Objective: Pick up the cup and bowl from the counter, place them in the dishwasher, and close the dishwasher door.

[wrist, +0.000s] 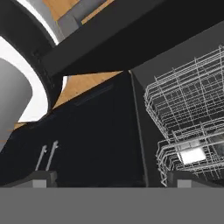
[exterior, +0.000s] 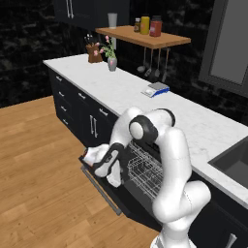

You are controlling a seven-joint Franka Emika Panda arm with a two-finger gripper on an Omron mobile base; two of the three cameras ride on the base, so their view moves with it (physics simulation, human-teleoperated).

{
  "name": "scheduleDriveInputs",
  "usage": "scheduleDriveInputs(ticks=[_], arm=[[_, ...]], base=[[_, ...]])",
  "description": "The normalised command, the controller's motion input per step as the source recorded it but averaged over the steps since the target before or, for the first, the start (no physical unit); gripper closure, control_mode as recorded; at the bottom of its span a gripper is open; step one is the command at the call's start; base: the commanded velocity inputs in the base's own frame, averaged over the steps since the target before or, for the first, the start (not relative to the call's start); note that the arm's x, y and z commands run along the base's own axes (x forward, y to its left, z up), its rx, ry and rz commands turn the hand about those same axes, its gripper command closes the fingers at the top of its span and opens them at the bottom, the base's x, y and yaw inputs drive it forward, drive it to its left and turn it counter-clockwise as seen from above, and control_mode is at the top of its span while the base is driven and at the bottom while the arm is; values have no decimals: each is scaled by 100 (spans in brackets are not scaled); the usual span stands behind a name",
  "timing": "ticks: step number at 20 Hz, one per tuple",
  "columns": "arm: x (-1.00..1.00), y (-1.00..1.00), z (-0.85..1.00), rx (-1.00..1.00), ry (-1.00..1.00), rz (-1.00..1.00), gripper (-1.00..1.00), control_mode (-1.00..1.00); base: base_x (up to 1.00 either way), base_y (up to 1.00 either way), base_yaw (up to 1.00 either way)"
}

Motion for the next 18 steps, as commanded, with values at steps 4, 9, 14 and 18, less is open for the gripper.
scheduleDriveInputs(ticks=[4, 9, 14, 18], arm=[[-27, 100, 0, -7, -9, -46, -100, -100], [-5, 100, -3, -21, -16, -49, -100, -100], [0, 100, -58, -43, -22, -29, -100, -100], [0, 89, -99, -56, -23, -20, -100, -100]], base=[[0, 0, 0], [0, 0, 0], [0, 0, 0], [0, 0, 0]])
